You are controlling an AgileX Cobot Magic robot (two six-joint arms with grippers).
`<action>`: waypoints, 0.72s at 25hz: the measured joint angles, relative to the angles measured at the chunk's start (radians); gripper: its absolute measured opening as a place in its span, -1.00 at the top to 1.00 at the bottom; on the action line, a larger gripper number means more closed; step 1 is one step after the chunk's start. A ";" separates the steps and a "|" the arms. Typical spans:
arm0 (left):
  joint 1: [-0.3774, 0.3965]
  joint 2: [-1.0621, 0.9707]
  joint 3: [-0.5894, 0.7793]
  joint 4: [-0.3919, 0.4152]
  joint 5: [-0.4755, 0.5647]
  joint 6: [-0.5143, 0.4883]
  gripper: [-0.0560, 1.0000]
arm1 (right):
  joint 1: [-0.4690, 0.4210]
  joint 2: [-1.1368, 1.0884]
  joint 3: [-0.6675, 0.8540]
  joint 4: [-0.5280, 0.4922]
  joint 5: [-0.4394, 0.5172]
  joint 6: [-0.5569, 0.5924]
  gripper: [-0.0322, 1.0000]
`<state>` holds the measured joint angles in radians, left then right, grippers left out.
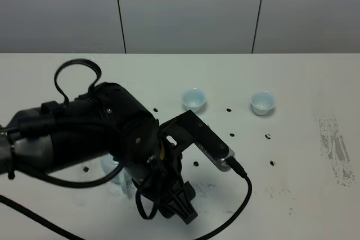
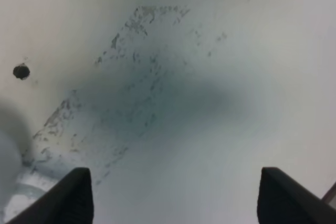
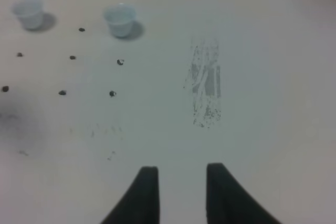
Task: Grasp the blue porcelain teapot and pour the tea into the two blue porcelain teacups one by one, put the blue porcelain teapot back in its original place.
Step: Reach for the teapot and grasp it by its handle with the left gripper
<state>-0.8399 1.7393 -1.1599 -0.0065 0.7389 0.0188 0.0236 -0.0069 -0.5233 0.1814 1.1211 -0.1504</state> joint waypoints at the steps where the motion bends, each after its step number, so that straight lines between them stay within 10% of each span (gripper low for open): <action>1: -0.011 -0.002 0.027 0.020 -0.033 -0.046 -0.36 | 0.000 0.000 0.000 0.000 0.000 0.000 0.53; 8: -0.037 -0.013 0.169 0.155 -0.205 -0.320 -0.36 | 0.000 0.000 0.000 0.003 0.000 0.000 0.53; 18: -0.004 -0.013 0.236 0.242 -0.267 -0.437 -0.36 | 0.000 0.000 0.000 0.009 0.000 0.000 0.53</action>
<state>-0.8437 1.7263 -0.9241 0.2355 0.4723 -0.4183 0.0236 -0.0069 -0.5233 0.1900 1.1211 -0.1504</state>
